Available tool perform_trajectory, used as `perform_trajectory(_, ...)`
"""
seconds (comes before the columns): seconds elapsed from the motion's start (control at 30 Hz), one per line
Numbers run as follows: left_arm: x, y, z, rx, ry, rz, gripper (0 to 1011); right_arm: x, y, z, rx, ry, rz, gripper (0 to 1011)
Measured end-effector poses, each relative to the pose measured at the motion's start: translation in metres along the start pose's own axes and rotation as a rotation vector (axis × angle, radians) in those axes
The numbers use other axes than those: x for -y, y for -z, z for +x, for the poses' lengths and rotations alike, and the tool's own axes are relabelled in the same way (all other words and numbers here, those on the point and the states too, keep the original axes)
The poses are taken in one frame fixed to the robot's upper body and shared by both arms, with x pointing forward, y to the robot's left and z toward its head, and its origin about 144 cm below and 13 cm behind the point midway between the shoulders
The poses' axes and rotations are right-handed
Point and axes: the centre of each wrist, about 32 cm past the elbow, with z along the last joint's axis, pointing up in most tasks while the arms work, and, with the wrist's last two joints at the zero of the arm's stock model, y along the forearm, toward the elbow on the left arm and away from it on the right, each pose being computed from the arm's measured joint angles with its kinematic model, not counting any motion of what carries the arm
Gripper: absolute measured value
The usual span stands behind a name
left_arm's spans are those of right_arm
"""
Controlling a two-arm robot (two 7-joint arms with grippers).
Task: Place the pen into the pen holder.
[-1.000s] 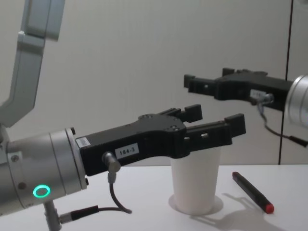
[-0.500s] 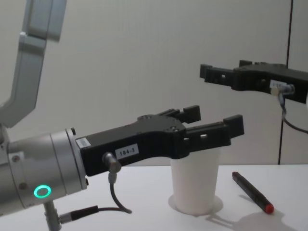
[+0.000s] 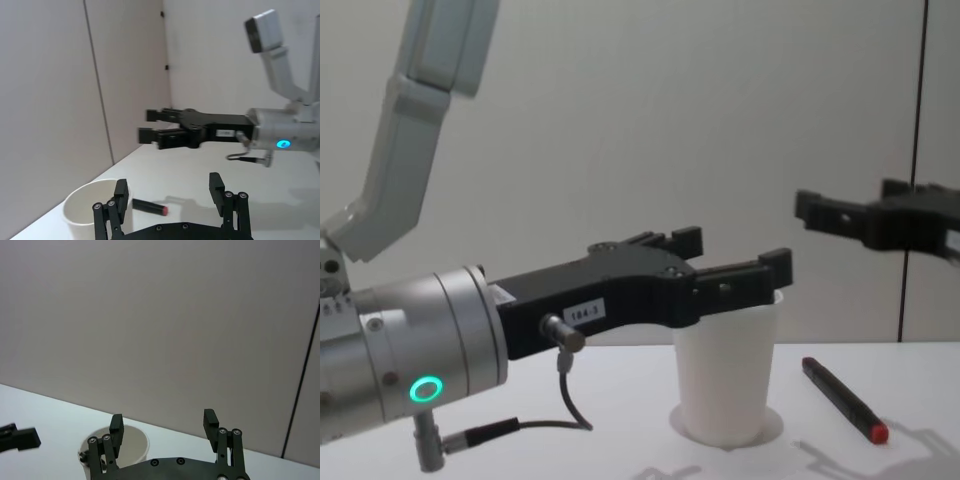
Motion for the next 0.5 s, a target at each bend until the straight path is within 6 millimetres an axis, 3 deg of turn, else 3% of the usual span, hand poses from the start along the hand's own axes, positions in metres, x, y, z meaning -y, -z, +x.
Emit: perform_trajectory(0.5,0.003,-0.003,-0.004,0.067,-0.169,0.050,1001,0.039,0.019,0.000,0.010,0.105,-0.054,1001)
